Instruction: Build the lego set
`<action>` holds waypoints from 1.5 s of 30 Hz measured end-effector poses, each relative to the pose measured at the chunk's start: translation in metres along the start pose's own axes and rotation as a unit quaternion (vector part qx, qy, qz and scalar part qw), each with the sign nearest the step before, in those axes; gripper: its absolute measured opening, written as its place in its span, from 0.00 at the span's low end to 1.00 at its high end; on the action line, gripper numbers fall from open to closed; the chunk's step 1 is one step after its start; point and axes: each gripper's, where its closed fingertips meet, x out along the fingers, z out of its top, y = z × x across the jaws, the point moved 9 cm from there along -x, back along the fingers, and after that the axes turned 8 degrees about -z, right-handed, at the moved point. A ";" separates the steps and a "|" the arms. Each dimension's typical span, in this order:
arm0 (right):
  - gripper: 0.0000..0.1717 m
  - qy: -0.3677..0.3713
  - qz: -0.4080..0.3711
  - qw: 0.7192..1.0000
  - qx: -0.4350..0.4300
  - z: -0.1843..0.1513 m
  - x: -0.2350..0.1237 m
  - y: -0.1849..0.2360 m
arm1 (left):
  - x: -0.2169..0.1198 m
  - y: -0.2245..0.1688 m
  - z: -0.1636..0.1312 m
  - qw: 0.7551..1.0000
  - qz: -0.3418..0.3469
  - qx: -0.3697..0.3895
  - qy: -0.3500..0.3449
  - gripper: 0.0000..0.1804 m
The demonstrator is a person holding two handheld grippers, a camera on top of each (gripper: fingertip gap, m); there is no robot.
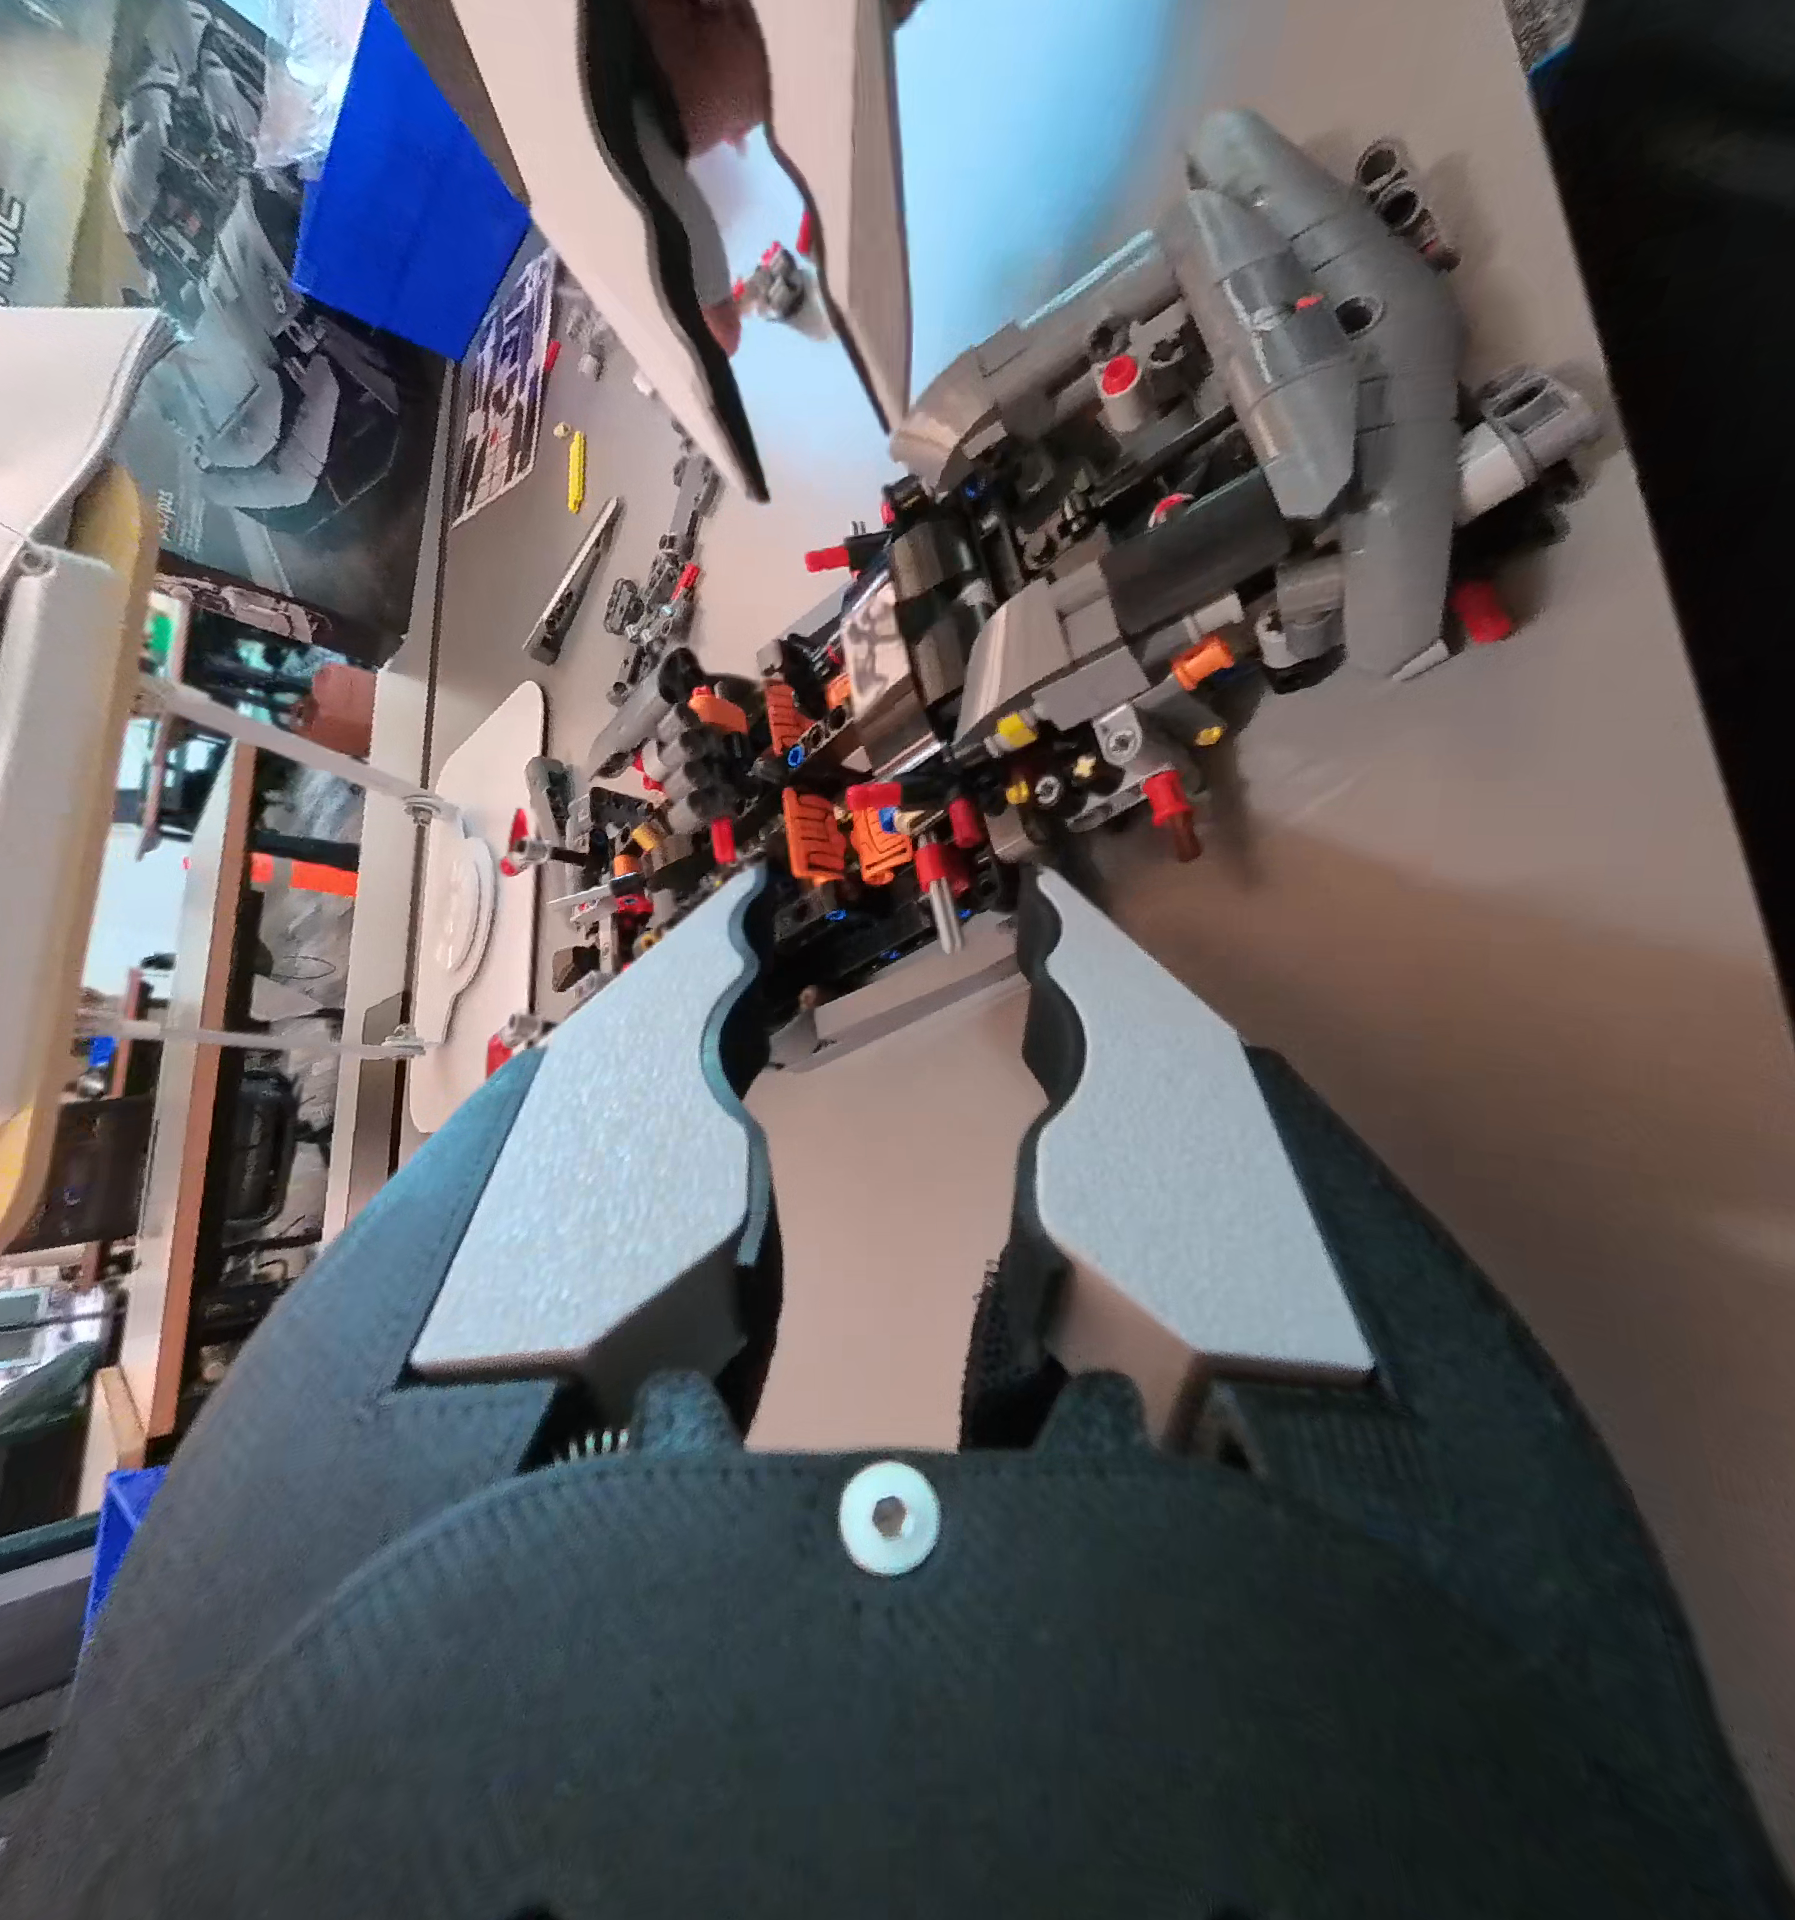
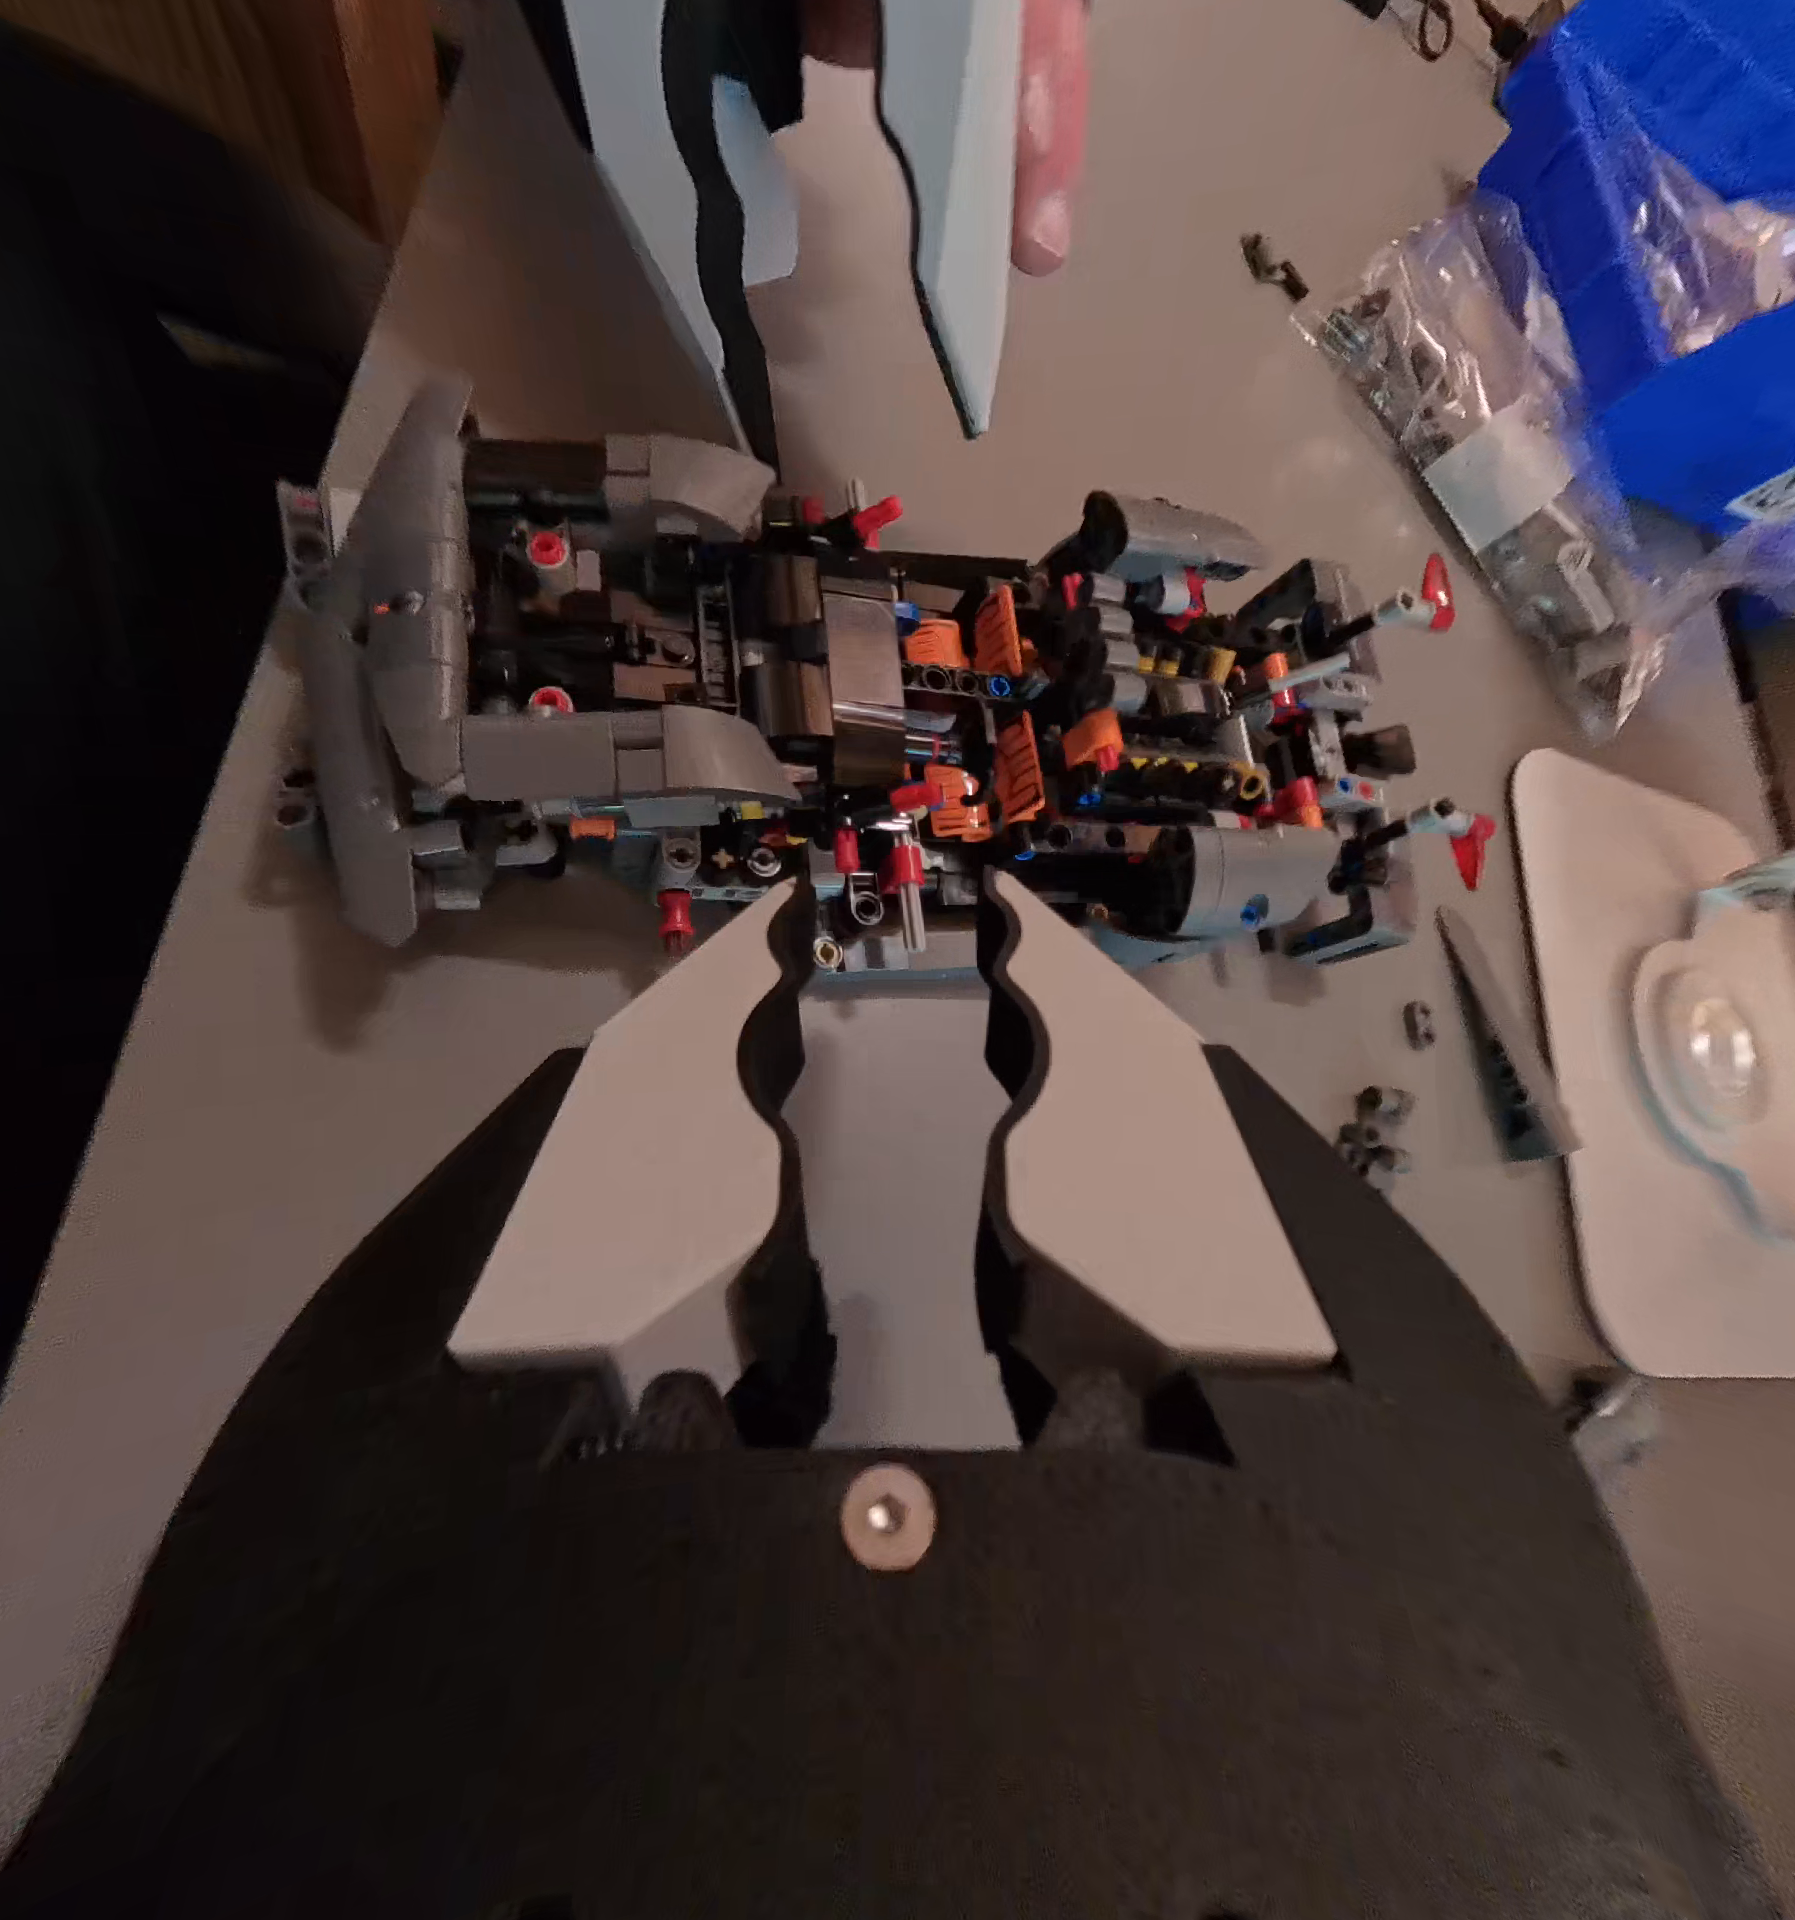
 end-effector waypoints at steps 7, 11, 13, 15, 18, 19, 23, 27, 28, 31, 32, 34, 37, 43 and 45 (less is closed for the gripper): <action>0.17 0.032 -0.069 0.986 -0.146 0.009 0.012 0.014 | 0.007 -0.004 0.001 1.000 0.010 0.001 -0.007 0.20; 0.16 0.039 -0.076 0.980 -0.181 0.011 0.019 0.016 | 0.010 -0.003 0.001 1.000 0.011 0.001 -0.012 0.19; 0.15 0.039 -0.079 0.976 -0.200 0.013 0.020 0.018 | 0.013 -0.004 0.002 1.000 0.008 0.001 -0.018 0.18; 0.13 0.042 -0.078 0.974 -0.207 0.013 0.021 0.019 | 0.014 -0.004 0.003 1.000 0.010 0.003 -0.018 0.17; 0.13 0.041 -0.076 0.975 -0.206 0.013 0.021 0.019 | 0.015 -0.003 0.002 1.000 0.006 -0.001 -0.020 0.16; 0.13 0.041 -0.076 0.974 -0.209 0.013 0.021 0.019 | 0.015 -0.003 0.002 1.000 0.005 0.000 -0.019 0.15; 0.12 0.041 -0.076 0.970 -0.226 0.013 0.021 0.020 | 0.017 -0.002 0.003 1.000 0.008 0.012 -0.012 0.13; 0.12 0.047 -0.077 0.968 -0.235 0.014 0.022 0.020 | 0.017 -0.005 0.002 1.000 0.019 0.009 -0.018 0.13; 0.12 0.048 -0.078 0.967 -0.238 0.014 0.022 0.021 | 0.017 -0.005 0.003 1.000 0.020 0.008 -0.017 0.13; 0.12 0.051 -0.079 0.964 -0.250 0.015 0.022 0.022 | 0.017 -0.005 0.003 1.000 0.020 0.008 -0.014 0.13; 0.12 0.053 -0.080 0.963 -0.252 0.015 0.022 0.023 | 0.017 -0.005 0.004 1.000 0.019 0.006 -0.015 0.13; 0.11 0.057 -0.079 0.961 -0.259 0.015 0.021 0.024 | 0.017 -0.005 0.004 1.000 0.017 0.009 -0.014 0.13; 0.00 0.061 -0.070 0.959 -0.269 0.012 0.024 0.029 | 0.016 -0.005 0.004 1.000 0.015 0.009 -0.009 0.13; 0.09 0.059 -0.075 0.968 -0.233 0.012 0.016 0.021 | 0.015 -0.003 0.002 0.999 0.031 -0.009 -0.011 0.18; 0.14 0.055 -0.088 0.972 -0.211 0.013 0.012 0.016 | 0.011 -0.001 0.000 0.999 0.035 -0.018 -0.004 0.21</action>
